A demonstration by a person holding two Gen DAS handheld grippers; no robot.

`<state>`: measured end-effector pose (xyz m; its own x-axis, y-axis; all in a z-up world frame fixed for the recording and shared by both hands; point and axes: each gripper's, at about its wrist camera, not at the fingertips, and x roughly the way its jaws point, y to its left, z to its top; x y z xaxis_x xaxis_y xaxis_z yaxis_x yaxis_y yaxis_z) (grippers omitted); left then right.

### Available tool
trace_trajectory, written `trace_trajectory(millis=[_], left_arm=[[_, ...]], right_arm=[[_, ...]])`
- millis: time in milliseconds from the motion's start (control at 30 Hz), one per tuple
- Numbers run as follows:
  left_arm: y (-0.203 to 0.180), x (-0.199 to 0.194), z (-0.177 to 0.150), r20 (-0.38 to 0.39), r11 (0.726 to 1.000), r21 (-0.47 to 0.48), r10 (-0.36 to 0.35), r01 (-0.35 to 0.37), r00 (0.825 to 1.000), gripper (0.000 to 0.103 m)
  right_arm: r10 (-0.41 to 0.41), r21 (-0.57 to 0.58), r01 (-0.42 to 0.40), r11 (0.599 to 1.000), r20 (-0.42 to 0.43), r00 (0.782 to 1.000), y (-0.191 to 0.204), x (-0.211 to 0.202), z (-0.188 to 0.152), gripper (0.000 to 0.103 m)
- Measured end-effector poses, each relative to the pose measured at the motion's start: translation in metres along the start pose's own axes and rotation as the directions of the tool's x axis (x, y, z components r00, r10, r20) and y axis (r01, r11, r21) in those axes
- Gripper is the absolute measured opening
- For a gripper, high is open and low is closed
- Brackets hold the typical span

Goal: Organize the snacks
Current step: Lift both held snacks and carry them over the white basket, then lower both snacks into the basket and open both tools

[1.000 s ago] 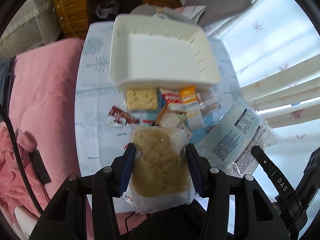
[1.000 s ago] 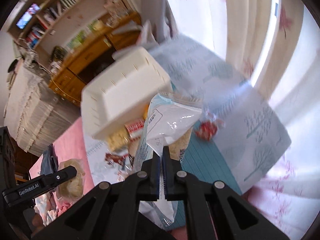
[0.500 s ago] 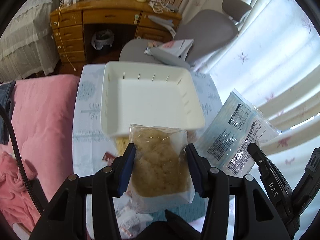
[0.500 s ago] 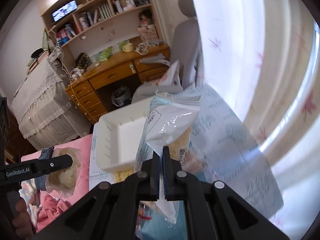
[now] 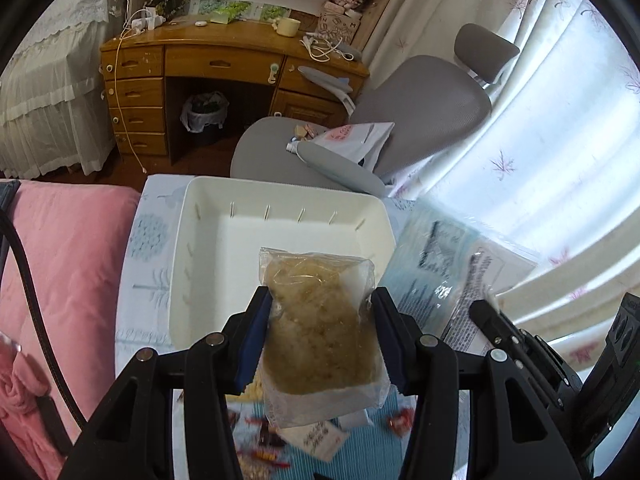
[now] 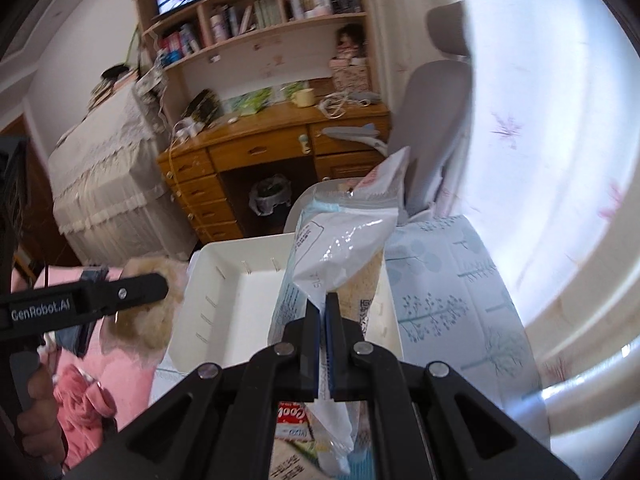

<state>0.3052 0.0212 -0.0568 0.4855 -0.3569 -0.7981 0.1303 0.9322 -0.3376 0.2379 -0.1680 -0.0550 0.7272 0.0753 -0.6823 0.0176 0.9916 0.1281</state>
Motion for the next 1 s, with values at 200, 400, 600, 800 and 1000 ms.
trace_trajectory(millis=[200, 400, 600, 800, 1000], left_arm=[[0.007, 0.040, 0.012, -0.027, 0.998, -0.032, 0.055, -0.056, 0.998, 0.050], [0.016, 0.063, 0.014, -0.126, 0.992, -0.079, 0.093, -0.103, 0.988, 0.076], [0.020, 0.060, 0.008, -0.197, 0.992, -0.092, 0.068, -0.087, 0.978, 0.076], [0.021, 0.021, -0.003, -0.173, 0.995, -0.081, 0.050, -0.065, 0.984, 0.076], [0.026, -0.031, -0.022, -0.136, 0.997, -0.056, 0.046, -0.054, 0.990, 0.076]], right_arm=[[0.037, -0.076, -0.039, 0.996, -0.025, 0.999, 0.003, 0.029, 0.005, 0.003], [0.072, -0.033, -0.076, 0.997, -0.106, 0.992, -0.002, 0.048, 0.004, 0.021], [0.081, -0.002, -0.082, 0.997, -0.123, 0.989, 0.001, 0.042, 0.003, 0.045], [0.062, 0.020, -0.060, 0.998, -0.108, 0.992, 0.009, 0.013, -0.002, 0.057], [0.038, 0.065, -0.033, 0.997, -0.069, 0.997, 0.017, -0.026, -0.014, 0.064]])
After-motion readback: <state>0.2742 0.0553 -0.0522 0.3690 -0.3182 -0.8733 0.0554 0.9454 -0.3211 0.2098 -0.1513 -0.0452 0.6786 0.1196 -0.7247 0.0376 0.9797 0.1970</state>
